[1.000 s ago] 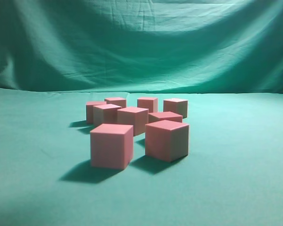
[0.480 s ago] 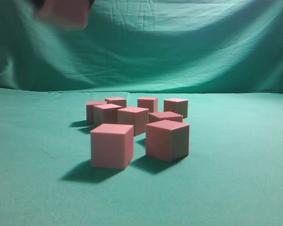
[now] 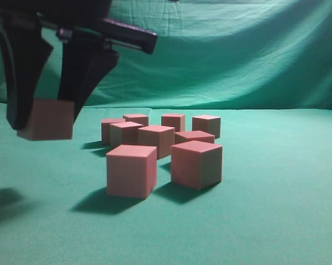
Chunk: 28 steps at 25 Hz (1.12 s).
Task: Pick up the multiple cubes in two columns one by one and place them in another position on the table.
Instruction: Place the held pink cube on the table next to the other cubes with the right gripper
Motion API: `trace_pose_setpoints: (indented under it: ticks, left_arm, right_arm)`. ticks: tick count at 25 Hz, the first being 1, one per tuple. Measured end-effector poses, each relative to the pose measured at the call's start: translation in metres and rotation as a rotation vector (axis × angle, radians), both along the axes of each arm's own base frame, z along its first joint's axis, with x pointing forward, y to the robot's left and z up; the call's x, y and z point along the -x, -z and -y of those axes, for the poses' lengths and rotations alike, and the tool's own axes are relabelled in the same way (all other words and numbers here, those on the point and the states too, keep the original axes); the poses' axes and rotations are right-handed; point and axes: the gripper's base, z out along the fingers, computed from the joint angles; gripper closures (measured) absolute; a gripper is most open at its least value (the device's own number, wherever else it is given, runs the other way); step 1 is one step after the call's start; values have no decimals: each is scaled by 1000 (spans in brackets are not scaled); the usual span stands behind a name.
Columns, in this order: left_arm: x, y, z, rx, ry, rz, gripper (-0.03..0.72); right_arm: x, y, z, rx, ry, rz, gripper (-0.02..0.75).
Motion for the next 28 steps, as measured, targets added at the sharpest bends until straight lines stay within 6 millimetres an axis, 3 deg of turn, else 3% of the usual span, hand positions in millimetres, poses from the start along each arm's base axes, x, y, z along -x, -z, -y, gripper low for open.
trace_pose_setpoints:
  ticks: [11,28]
  left_arm:
    - [0,0,0,0,0,0,688]
    - [0,0,0,0,0,0,688]
  right_arm:
    - [-13,28,1,104,70,55,482]
    - [-12,36,0,110,90,23,482]
